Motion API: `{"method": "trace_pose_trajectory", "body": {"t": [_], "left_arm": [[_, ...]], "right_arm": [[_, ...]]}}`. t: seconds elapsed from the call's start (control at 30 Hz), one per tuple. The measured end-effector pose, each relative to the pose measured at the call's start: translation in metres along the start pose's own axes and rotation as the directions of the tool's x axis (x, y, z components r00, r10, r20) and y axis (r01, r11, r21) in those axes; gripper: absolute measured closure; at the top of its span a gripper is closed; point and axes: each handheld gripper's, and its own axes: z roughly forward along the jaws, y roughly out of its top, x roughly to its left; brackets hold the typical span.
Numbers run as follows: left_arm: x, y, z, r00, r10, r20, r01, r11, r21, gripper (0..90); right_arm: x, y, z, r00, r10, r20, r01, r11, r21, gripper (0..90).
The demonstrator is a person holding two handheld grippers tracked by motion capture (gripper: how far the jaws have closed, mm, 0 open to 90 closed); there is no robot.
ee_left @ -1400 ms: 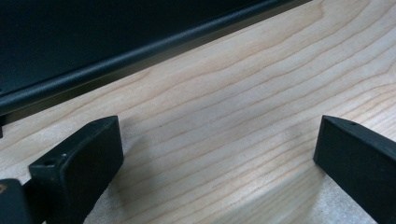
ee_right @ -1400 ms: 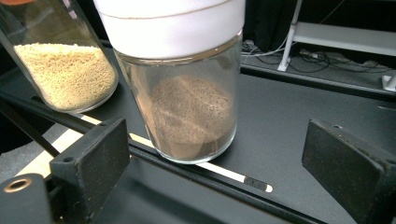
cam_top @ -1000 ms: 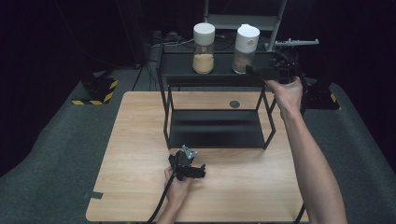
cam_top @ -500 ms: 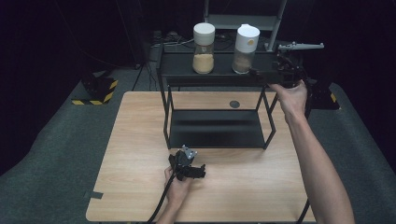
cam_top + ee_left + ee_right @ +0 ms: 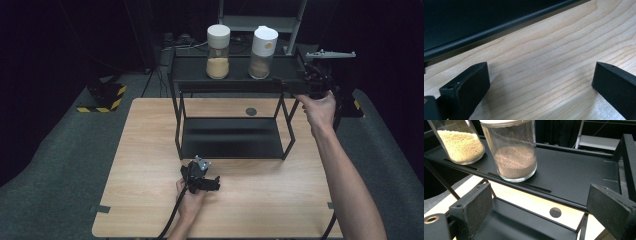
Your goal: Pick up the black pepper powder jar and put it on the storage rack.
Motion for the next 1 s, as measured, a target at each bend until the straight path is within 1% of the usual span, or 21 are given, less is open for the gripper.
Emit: {"method": "trace_pose_trajectory", "body": {"t": [0.5, 1.0], "left_arm": [[0.000, 0.000, 0.000, 1.0000, 0.001, 0.000, -0.001, 1.0000, 0.000, 1.2], [0.000, 0.000, 0.000, 1.0000, -0.001, 0.000, 0.001, 1.0000, -0.001, 1.2]], "right_arm": [[-0.005, -0.014, -0.007, 0.9998, 0.002, -0.022, -0.002, 1.000, -0.007, 6.1], [-0.010, -0.026, -0.011, 0.9995, 0.009, -0.030, -0.009, 1.000, -0.007, 6.1]]}}
